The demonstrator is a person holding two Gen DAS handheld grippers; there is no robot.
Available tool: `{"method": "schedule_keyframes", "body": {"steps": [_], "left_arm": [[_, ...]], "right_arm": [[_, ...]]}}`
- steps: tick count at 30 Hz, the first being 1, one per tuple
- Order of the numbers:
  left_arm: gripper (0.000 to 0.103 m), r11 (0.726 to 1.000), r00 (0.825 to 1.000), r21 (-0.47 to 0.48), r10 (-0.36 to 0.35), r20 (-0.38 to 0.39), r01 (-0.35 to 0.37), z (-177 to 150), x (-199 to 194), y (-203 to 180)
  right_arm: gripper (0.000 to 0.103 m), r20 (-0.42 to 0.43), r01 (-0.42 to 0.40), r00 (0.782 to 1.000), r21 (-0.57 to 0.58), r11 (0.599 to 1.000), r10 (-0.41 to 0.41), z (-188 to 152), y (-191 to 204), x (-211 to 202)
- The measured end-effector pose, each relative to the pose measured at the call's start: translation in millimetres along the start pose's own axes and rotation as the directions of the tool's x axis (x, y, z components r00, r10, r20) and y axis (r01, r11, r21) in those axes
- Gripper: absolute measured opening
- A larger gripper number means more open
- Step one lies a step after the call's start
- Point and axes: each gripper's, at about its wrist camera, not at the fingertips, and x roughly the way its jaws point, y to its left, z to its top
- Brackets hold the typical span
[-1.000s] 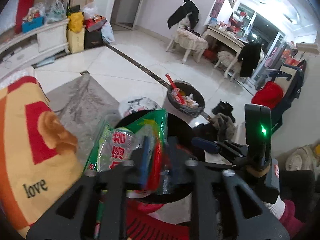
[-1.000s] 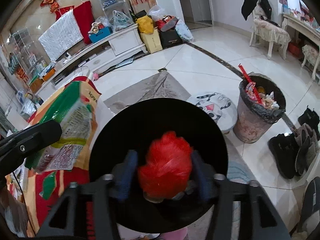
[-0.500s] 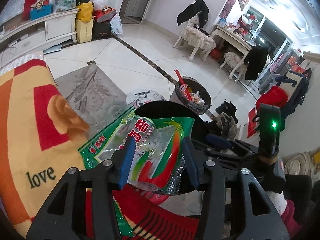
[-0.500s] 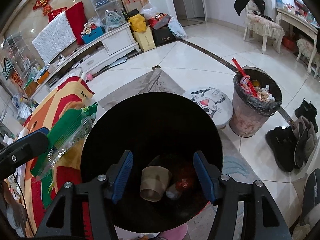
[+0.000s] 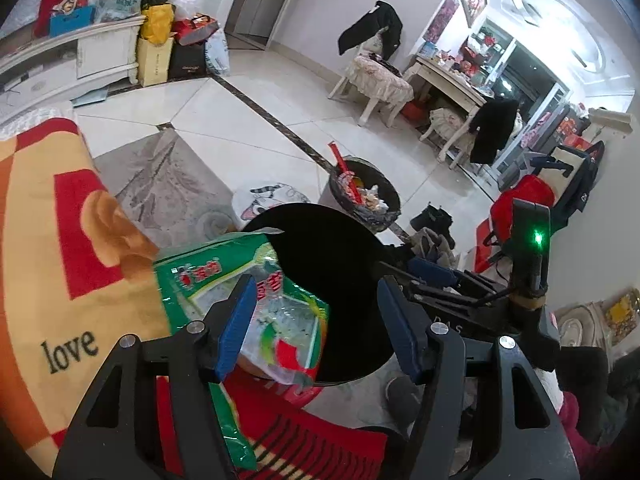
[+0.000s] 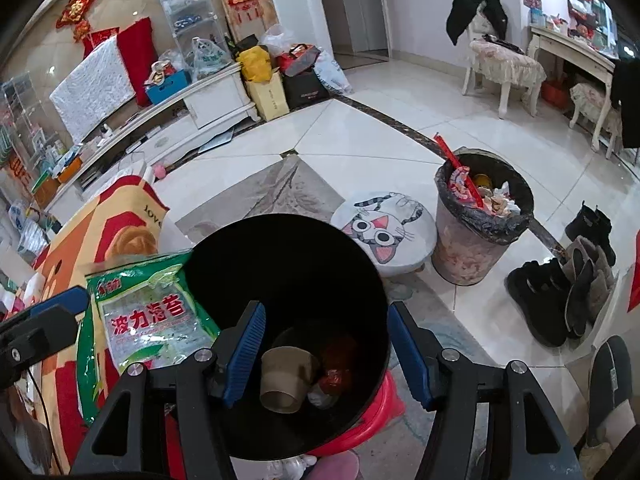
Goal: Collect trash
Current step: 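Open both tools to drop the bag and wrapper into the bin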
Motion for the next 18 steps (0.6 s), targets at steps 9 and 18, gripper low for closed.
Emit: {"method": "schedule_keyframes", "body": {"steps": [9,18], "left_arm": [[0.061,0.992,0.988,-0.041,0.125,0.094,-0.122,9.5,-31.0,21.8],[0.061,0.973,0.993,-0.198,0.111,-0.046,-0.118,-13.8,9.6,63.9]], "right_arm": [[0.061,-0.004,-0.053,0.999,-0.037,0.998,0.053,-5.5,21.5,1.8],[0.063,-0.004,-0.056,0.998,-0.038,0.998,0.056,-5.2,21.7,1.1]]}}
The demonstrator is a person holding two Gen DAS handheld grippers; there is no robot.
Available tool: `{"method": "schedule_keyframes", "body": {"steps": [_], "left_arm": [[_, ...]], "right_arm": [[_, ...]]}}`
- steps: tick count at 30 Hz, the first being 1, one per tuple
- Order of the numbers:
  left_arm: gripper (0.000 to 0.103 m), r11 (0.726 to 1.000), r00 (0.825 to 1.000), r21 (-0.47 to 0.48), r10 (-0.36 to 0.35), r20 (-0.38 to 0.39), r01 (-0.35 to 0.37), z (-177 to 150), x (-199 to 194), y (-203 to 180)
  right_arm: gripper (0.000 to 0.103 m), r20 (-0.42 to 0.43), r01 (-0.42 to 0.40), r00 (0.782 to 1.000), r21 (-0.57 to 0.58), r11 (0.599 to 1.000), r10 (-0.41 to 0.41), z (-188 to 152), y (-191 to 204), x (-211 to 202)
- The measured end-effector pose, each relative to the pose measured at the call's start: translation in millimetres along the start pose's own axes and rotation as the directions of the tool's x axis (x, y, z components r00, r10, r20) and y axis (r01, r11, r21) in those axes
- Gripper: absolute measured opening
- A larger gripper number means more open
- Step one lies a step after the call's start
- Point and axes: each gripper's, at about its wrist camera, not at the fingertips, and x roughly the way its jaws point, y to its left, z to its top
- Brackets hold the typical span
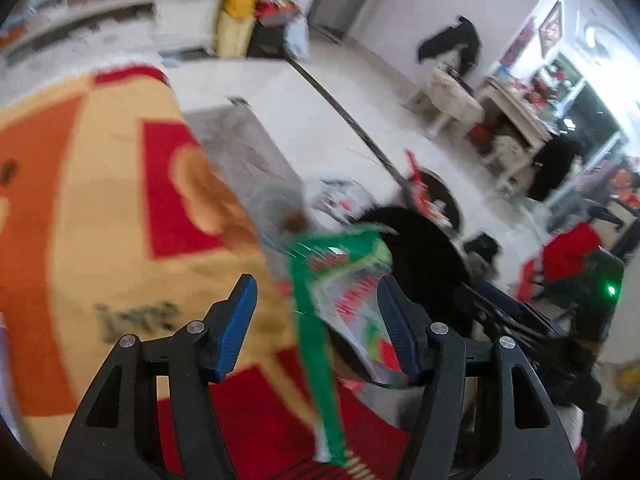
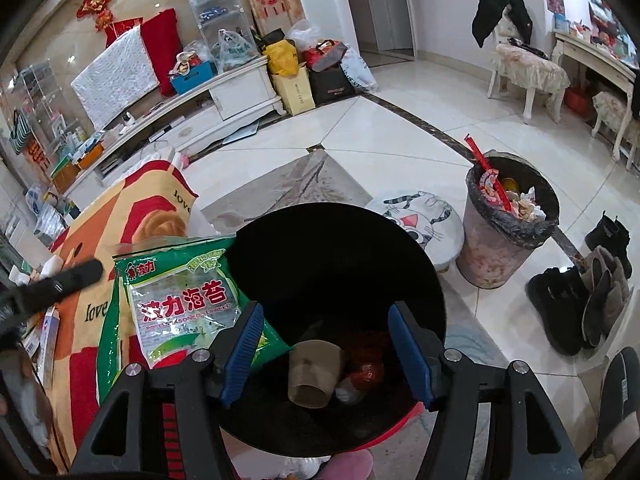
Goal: Collect trash
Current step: 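Open both tools to drop the bag and wrapper into the bin, then move both tools back over the table toward the medicine boxes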
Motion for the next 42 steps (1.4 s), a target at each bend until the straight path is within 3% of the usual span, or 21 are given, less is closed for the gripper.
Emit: {"method": "schedule_keyframes", "body": {"steps": [2,5,9,13,22,29,42], "left_arm": [[0.061,0.996,0.995,0.013,-0.088,-0.040,0.089,-2.6,11.5,-8.7],[0.061,0.987,0.988,0.055,-0.148,-0.045,0.151,-6.3,16.8,-26.8],[0.061,0.984,0.988,0.090,-0.150,-0.042,0.154,-5.9,12.9,-36.9],[0.061,0.989,0.993,0.091,-0.114,-0.034,0.116,-7.9,3.3,-28.9],[0.061,0.993,0.997,0.090,0.071,0.040,-0.074,-15.8,-19.8,-7.8],[0.061,0.978,0.980,0.095,0.180,0.087,-0.188,-34.0,-40.3,12.9],[0.061,0.955,0.948,0.041,0.287,0.138,-0.295,-70.2,-109.0,57.3]], "right_arm": [[0.063,0.007,0.004,1.000,0.005,1.000,-0.005,2.4,-0.8,-2.4],[0.063,0.028,0.017,0.999,0.014,1.000,-0.018,6.3,-3.9,-9.6],[0.066,0.034,0.042,0.999,0.006,0.999,-0.042,9.9,-6.7,-15.4],[0.067,0.020,0.040,0.999,0.001,0.999,-0.040,8.7,-4.9,-11.5],[0.067,-0.019,-0.004,1.000,-0.022,1.000,0.004,-3.3,19.6,3.6],[0.067,-0.033,-0.029,0.999,-0.062,0.998,0.027,-8.5,47.1,4.9],[0.068,-0.078,-0.140,0.989,-0.162,0.977,0.129,-25.7,129.6,7.3]]}}
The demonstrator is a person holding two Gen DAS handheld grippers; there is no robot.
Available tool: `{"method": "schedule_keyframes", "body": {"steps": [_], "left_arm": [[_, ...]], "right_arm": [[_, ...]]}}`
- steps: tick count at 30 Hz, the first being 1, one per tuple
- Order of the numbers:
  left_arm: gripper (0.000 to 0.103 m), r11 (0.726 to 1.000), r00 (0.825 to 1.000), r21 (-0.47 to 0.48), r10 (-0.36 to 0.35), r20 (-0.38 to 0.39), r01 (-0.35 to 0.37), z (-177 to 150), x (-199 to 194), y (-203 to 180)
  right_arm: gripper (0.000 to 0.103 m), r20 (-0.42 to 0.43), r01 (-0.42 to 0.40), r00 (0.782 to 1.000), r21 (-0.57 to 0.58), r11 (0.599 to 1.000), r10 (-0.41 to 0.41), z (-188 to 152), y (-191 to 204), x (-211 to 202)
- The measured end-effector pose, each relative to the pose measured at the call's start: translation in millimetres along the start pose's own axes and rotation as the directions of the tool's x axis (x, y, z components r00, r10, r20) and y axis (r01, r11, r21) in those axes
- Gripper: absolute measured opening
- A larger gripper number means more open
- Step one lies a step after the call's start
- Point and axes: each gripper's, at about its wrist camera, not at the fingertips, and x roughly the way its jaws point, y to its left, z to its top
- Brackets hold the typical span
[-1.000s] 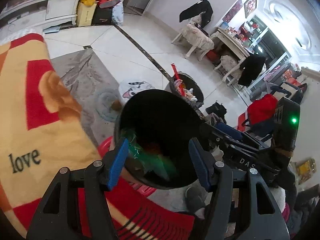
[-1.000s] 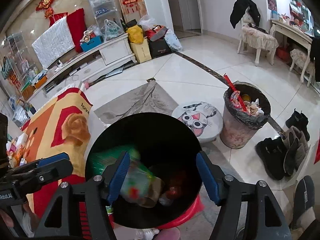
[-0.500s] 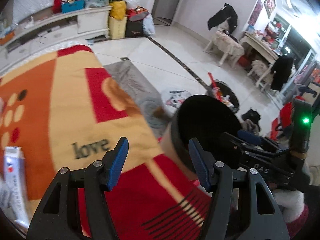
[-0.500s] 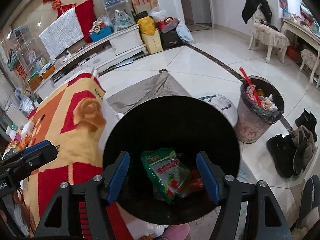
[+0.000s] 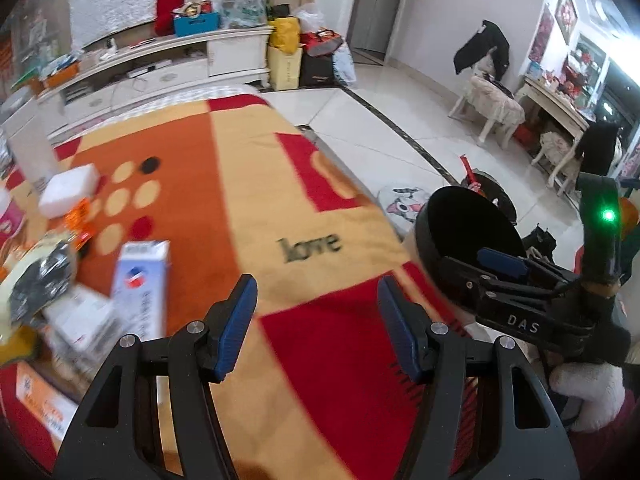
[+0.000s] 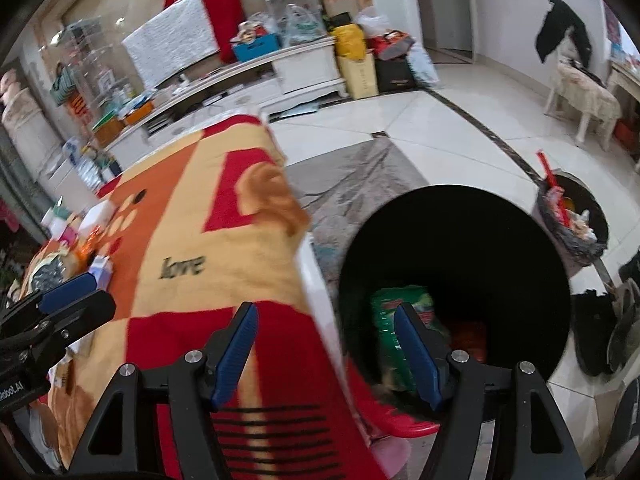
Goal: Collect trash
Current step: 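Move both tools back over the table toward the medicine boxes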
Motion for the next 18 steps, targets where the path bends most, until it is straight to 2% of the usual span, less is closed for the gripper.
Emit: {"method": "schedule_keyframes", "body": {"steps": [8,14,18], "left_arm": [[0.061,0.997,1.000,-0.076,0.018,-0.012,-0.019,-33.2,-24.0,49.0],[0.061,0.985,0.996,-0.170,0.017,-0.082,-0.031,-63.7,-24.9,98.9],[0.061,0.968,0.993,-0.250,-0.001,-0.120,-0.029,-89.9,-47.3,134.9]], "right_arm": [[0.069,-0.027,-0.073,0.997,-0.080,0.994,0.071,-6.5,53.4,7.1],[0.069,-0.047,-0.117,0.993,-0.139,0.983,0.112,-10.6,89.9,11.0],[0.069,-0.071,-0.150,0.988,-0.176,0.973,0.139,-13.6,112.0,17.0]]}}
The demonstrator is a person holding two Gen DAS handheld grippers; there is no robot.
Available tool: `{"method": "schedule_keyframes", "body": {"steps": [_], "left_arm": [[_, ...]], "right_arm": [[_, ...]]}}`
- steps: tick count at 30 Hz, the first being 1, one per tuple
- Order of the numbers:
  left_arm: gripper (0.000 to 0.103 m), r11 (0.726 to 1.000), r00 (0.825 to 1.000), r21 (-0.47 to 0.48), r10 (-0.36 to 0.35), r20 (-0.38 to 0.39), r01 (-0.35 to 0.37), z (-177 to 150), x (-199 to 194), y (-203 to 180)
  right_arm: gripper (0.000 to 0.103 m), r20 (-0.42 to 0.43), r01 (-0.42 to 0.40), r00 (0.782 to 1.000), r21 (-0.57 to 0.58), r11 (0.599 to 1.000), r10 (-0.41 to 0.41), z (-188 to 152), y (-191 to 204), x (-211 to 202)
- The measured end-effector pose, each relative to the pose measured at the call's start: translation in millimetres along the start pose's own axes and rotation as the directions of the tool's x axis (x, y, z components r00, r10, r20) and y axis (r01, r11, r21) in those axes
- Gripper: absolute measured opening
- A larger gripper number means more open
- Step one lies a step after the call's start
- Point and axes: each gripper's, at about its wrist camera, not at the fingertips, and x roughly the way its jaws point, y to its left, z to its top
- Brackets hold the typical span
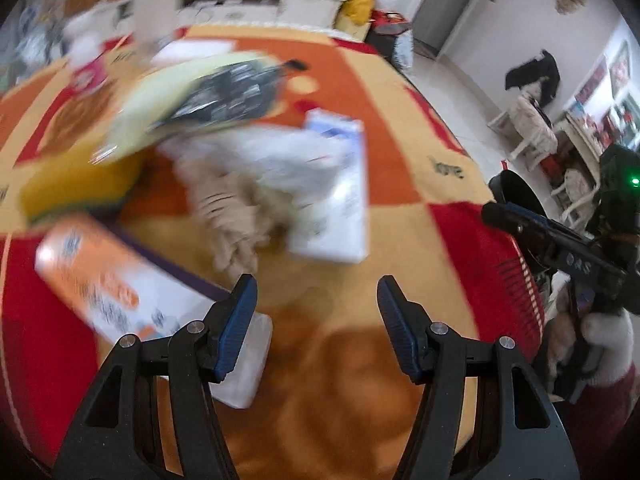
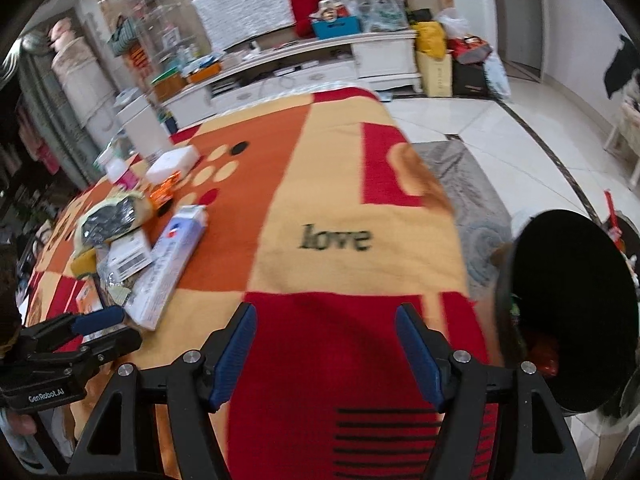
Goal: Collect trash
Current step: 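Move both tools back over the table toward the medicine boxes, then grasp the orange-white medicine box with the left tool while the right tool grasps the white Escitalopram box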
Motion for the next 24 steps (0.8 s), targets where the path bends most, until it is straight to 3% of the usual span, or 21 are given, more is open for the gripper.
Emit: {"method": "schedule_keyframes", "body": {"steps": [9,13,19,24], "left_arm": [[0.061,0.976,0.992,-0.175,0.129,-0.007,-0.129,-42.3,-58.8,93.7],[0.061,0.971,0.990,-0.203,0.134,0.039,-0.124,-45.5,-81.3,102.5],[0.062,0.981,0.988,-0.172,0.111,0.104,-0.093,-30.3,-98.0,102.1],[0.062,0.977,0.988,-0.185,0.128,0.088,-0.110,-19.3,-86.9,116.3]], "right_arm": [[0.070,-0.053,-0.103,0.994,-0.103,0.989,0.098,9.7,68.3,30.5],[0.070,-0.058,-0.134,0.990,-0.137,0.982,0.127,18.5,97.2,44.0],[0.070,-0.073,-0.203,0.979,-0.234,0.951,0.191,39.1,133.3,45.0],[0.070,-0.134,-0.230,0.971,-0.310,0.923,0.198,53.9,157.4,64.9]]}}
